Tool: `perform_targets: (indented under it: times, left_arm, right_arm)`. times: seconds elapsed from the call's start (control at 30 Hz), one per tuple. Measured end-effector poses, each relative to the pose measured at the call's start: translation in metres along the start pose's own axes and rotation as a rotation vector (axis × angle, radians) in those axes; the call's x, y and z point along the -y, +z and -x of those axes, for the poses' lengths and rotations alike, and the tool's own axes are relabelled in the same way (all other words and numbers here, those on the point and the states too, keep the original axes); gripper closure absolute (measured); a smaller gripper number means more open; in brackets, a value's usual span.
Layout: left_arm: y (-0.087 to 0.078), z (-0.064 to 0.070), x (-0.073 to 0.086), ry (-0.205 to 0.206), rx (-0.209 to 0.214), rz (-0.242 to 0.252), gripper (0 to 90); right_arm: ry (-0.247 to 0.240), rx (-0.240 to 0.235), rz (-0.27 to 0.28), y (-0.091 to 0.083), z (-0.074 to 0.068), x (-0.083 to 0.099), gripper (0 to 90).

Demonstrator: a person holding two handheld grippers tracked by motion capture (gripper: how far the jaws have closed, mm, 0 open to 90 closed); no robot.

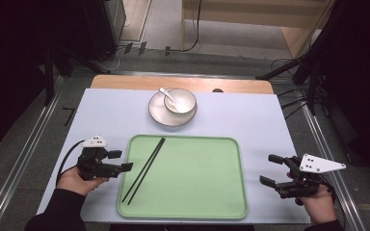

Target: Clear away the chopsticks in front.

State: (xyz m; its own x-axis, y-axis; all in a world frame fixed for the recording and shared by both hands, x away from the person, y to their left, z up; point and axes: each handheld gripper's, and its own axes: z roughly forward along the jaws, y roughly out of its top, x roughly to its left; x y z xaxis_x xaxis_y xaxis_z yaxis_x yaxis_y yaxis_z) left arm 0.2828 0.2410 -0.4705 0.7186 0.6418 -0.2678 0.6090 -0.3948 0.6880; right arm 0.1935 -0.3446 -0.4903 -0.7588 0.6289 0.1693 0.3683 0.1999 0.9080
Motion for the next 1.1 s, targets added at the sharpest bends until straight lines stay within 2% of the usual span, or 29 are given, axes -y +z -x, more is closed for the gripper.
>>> perform_targets:
  times: [0.17, 0.3, 0.57, 0.67, 0.73, 0.87, 1.1]
  left_arm:
    - [-0.014, -0.005, 0.008, 0.024, -0.019, 0.027, 27.1]
    - [-0.021, -0.009, 0.018, 0.072, -0.046, 0.058, 24.2]
    - [-0.039, -0.017, 0.029, 0.075, -0.052, 0.129, 23.7]
    - [-0.045, -0.020, 0.034, 0.142, -0.053, 0.171, 21.1]
    - [-0.048, -0.020, 0.037, 0.160, -0.062, 0.179, 21.1]
    - [-0.056, -0.024, 0.040, 0.145, -0.080, 0.191, 21.0]
    - [-0.060, -0.028, 0.045, 0.131, -0.081, 0.199, 20.9]
  right_arm:
    - [0.006, 0.001, 0.000, 0.000, 0.000, 0.000, 15.0]
    - [0.008, 0.000, 0.004, -0.001, 0.000, 0.000, 15.0]
    - [0.011, 0.003, 0.011, -0.002, 0.001, 0.000, 15.0]
    - [0.011, 0.004, 0.011, -0.002, 0.001, 0.000, 15.0]
    - [0.011, 0.004, 0.010, -0.002, 0.001, 0.000, 15.0]
    - [0.012, 0.005, 0.014, -0.003, 0.001, 0.000, 15.0]
    - [0.011, 0.005, 0.015, -0.003, 0.001, 0.000, 15.0]
